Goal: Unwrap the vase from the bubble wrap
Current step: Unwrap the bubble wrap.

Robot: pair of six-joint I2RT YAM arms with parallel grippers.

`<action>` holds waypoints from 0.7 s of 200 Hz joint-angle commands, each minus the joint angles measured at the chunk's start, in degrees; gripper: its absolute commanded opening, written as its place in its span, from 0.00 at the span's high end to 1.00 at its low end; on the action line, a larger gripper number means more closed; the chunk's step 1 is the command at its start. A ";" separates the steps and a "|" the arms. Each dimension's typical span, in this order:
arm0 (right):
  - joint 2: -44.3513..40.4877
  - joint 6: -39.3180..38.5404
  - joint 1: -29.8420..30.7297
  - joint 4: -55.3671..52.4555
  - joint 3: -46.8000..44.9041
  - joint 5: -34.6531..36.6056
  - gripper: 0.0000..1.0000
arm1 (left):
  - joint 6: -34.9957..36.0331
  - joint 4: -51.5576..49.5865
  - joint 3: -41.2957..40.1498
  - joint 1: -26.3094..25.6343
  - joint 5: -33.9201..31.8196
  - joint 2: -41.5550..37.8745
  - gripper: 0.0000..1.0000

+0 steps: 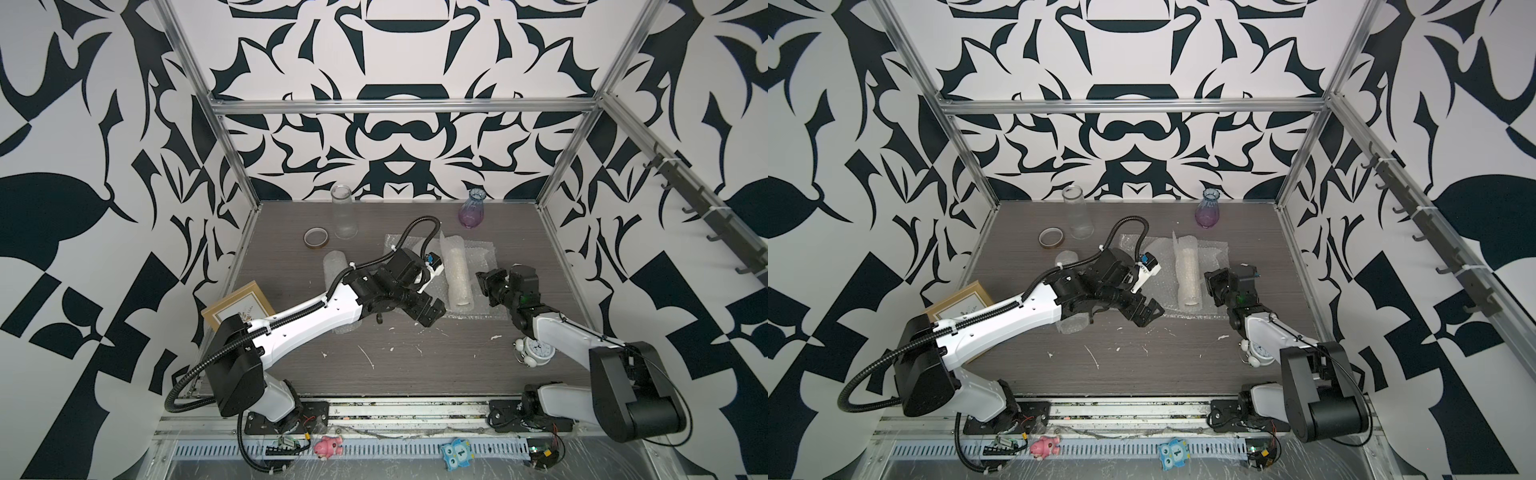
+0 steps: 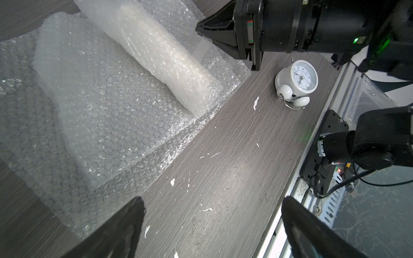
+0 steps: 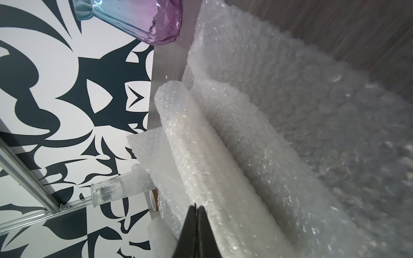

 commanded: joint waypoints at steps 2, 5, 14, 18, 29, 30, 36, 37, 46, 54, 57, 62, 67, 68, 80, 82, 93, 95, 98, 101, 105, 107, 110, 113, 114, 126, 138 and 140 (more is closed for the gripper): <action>-1.97 -5.88 1.03 -5.59 4.30 2.57 0.96 | 0.18 -1.12 1.33 -0.02 -0.76 -1.88 0.01; -2.06 -6.30 1.18 -6.25 4.61 2.94 0.96 | 0.15 -1.05 1.33 -0.03 -0.87 -1.92 0.01; -2.36 -7.17 1.78 -7.86 5.39 3.77 0.97 | 0.15 -0.95 1.28 -0.03 -1.18 -2.16 0.01; -2.41 -7.62 2.10 -8.08 5.62 3.95 0.98 | 0.26 -0.99 1.25 -0.02 -1.33 -2.28 0.01; -2.63 -8.85 2.87 -8.74 6.44 4.75 1.00 | 0.24 -0.96 1.25 -0.07 -1.84 -2.55 0.01; -2.63 -8.91 2.93 -8.87 6.53 4.79 1.00 | 0.24 -0.95 1.25 -0.04 -1.88 -2.67 0.01; -2.76 -9.62 3.47 -9.71 7.13 5.54 1.00 | 0.33 -0.97 1.26 -0.05 -2.12 -2.84 0.01; -2.79 -9.69 3.63 -9.84 7.22 5.67 1.00 | 0.37 -0.96 1.25 -0.04 -2.19 -2.90 0.01; -2.81 -11.21 4.68 -10.97 8.25 6.97 1.00 | 0.44 -1.02 1.25 -0.06 -2.59 -3.18 0.01; -2.68 -12.19 5.78 -12.38 9.36 8.17 1.00 | 0.50 -0.95 1.15 0.06 -2.93 -3.53 0.01; -2.66 -12.57 6.19 -12.82 9.75 8.55 1.00 | 0.50 -0.93 1.11 0.07 -3.16 -3.71 0.01; -2.42 -13.55 6.83 -13.25 10.31 9.19 1.00 | 0.51 -0.84 1.15 0.07 -3.42 -4.06 0.01; -2.24 -14.33 7.68 -13.70 11.08 9.86 1.00 | 0.51 -0.74 0.94 0.15 -3.57 -4.25 0.01; -2.17 -14.50 7.84 -13.85 11.22 10.03 1.00 | 0.50 -0.71 0.92 0.16 -3.62 -4.31 0.01; -1.42 -16.01 9.98 -15.49 12.95 12.04 1.00 | 0.44 -0.65 0.81 0.33 -4.16 -4.88 0.01; -1.23 -16.33 10.25 -15.67 13.23 12.39 1.00 | 0.46 -0.65 0.76 0.40 -4.32 -5.00 0.01; -0.19 -17.53 12.21 -16.22 14.78 14.08 1.00 | 0.16 -0.38 0.60 0.78 -4.93 -5.78 0.01; 0.00 -17.72 12.52 -16.34 15.07 14.35 1.00 | 0.15 -0.41 0.51 0.88 -5.02 -5.97 0.01; 0.46 -17.90 13.05 -16.48 15.47 14.66 1.00 | 0.07 -0.29 0.50 1.08 -5.13 -6.21 0.01; 0.91 -18.16 13.53 -16.54 15.94 15.01 1.00 | 0.05 -0.26 0.49 1.32 -5.30 -6.48 0.01; 1.50 -18.39 14.16 -16.63 16.49 15.35 1.00 | -0.15 -0.16 0.36 1.65 -5.56 -6.80 0.01; 1.78 -18.51 14.40 -16.64 16.73 15.54 1.00 | -0.19 -0.09 0.32 1.87 -5.72 -7.00 0.01; 2.27 -18.73 14.87 -16.62 17.12 15.78 1.00 | -0.32 -0.05 0.28 2.14 -5.90 -7.27 0.01; 2.71 -18.87 15.39 -16.63 17.55 16.14 1.00 | -0.40 0.07 0.15 2.40 -6.14 -7.61 0.01; 2.90 -18.89 15.52 -16.63 17.62 16.24 1.00 | -0.48 0.13 0.13 2.55 -6.18 -7.70 0.01; 5.03 -19.46 17.34 -16.58 19.28 17.35 1.00 | -0.96 0.85 -0.45 4.19 -7.26 -9.26 0.01; 7.48 -19.94 19.06 -16.43 20.88 18.21 1.00 | -2.00 1.36 -0.88 6.53 -8.33 -10.75 0.01; 7.92 -19.95 19.38 -16.35 21.12 18.33 1.00 | -2.21 1.48 -1.11 6.91 -8.57 -10.99 0.01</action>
